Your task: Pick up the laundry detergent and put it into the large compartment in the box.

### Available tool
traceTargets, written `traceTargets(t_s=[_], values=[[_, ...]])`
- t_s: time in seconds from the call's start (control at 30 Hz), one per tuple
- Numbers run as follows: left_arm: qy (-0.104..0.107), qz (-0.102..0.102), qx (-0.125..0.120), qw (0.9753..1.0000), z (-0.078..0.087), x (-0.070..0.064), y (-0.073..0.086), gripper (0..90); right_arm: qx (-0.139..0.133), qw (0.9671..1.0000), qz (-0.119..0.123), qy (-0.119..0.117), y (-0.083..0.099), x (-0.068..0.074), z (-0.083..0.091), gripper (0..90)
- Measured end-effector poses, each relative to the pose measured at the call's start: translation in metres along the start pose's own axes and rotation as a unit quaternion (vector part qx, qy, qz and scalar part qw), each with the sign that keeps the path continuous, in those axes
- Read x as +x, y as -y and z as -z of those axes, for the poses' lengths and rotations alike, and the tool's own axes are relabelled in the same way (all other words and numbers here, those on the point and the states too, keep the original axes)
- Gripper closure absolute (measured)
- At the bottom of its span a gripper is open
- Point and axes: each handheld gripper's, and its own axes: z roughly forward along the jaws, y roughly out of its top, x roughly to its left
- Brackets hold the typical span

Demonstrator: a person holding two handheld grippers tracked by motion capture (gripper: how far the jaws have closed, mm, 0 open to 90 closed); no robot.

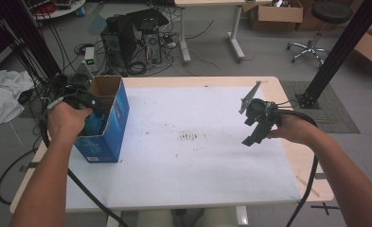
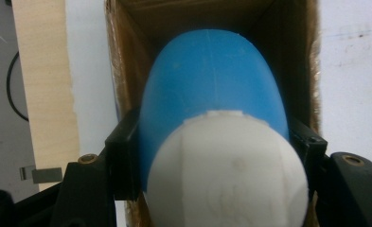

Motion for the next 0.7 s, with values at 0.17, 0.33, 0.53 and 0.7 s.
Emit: traceTargets(t_s=[0.17, 0.33, 0.53, 0.7], values=[[-0.005, -0.006, 0.001, 1.0, -0.009, 0.001, 0.002, 38.1, 0.001, 1.0, 0.0, 0.0, 0.0, 0.001, 0.0, 17.5], [-0.007, -0.009, 0.0, 0.9999, -0.016, 0.0, 0.004, 38.1, 0.002, 1.0, -0.003, 0.001, 0.001, -0.001, 0.001, 17.5], [-0.006, -0.017, 0.011, 0.9998, -0.022, -0.004, 0.003, 38.0, 0.003, 1.0, 0.0, 0.0, 0.0, 0.0, -0.001, 17.5], [-0.003, -0.015, 0.008, 0.9998, -0.026, -0.004, 0.004, 38.1, 0.004, 1.0, -0.003, -0.001, 0.002, -0.001, -0.002, 17.5]])
